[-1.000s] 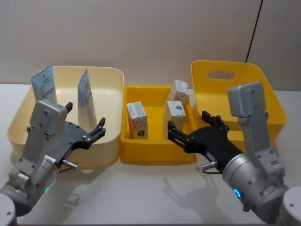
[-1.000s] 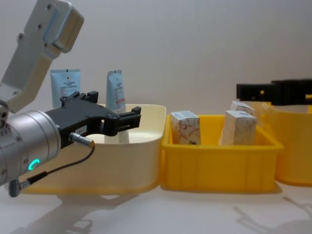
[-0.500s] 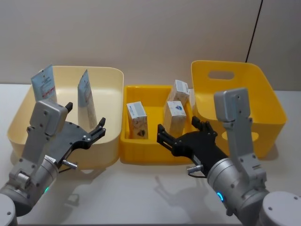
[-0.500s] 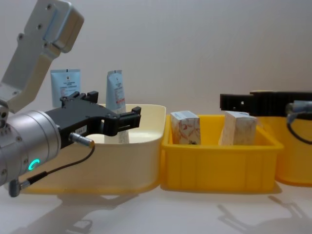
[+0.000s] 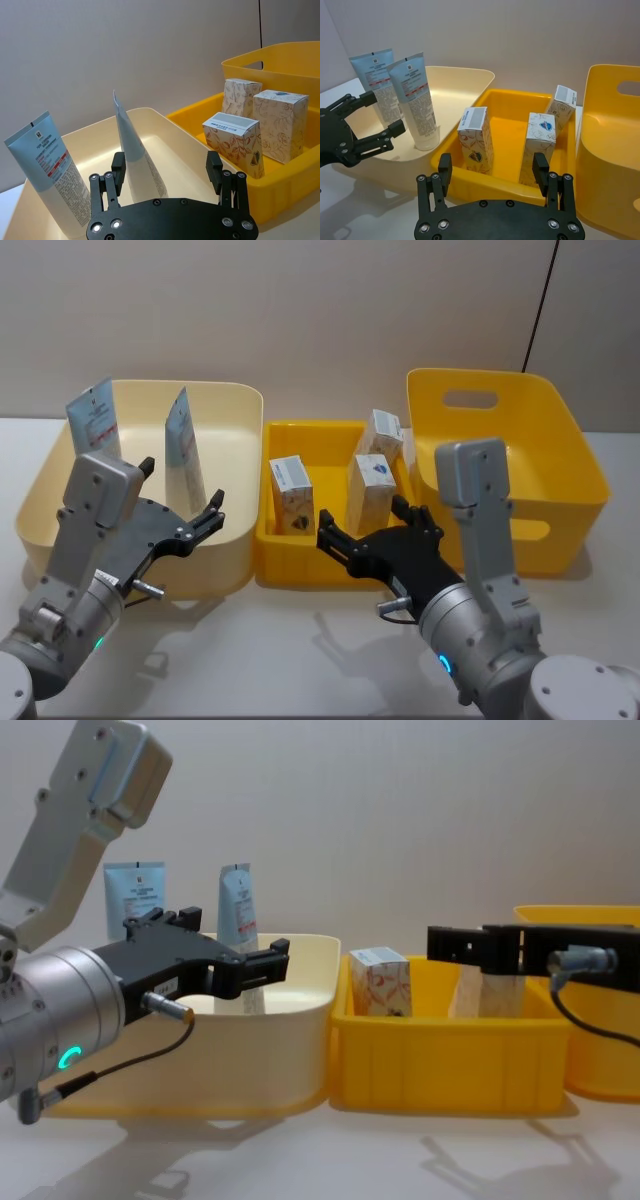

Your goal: Bimanual collaborative sorting of washing and personal care products

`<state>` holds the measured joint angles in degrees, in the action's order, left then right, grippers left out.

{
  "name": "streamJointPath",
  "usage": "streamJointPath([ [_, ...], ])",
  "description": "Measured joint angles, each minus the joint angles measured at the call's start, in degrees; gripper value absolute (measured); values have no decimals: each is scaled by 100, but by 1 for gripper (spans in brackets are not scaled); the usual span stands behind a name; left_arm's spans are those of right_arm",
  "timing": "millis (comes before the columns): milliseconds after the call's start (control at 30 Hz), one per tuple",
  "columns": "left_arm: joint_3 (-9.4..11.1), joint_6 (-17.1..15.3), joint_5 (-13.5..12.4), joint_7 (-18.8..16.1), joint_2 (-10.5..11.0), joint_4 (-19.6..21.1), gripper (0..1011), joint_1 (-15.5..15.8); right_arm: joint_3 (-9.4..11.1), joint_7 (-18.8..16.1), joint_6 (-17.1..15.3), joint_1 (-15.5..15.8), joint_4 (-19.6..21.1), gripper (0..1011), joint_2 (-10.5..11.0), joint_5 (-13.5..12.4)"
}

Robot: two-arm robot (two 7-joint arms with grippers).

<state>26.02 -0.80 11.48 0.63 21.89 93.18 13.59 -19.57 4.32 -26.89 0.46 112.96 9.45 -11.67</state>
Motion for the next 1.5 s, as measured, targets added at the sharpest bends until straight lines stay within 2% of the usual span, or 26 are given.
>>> streamJointPath([
  [833, 0, 0, 0, 0, 0, 0, 1003, 0, -59, 149, 236, 46, -283, 1001, -273, 237],
  [1200, 0, 0, 0, 0, 0, 0, 1003, 0, -8, 189, 268, -269, -681, 1001, -411, 354],
  [1500, 0, 0, 0, 0, 0, 0, 1003, 0, 94, 166, 186, -511, -935, 1001, -441, 399],
])
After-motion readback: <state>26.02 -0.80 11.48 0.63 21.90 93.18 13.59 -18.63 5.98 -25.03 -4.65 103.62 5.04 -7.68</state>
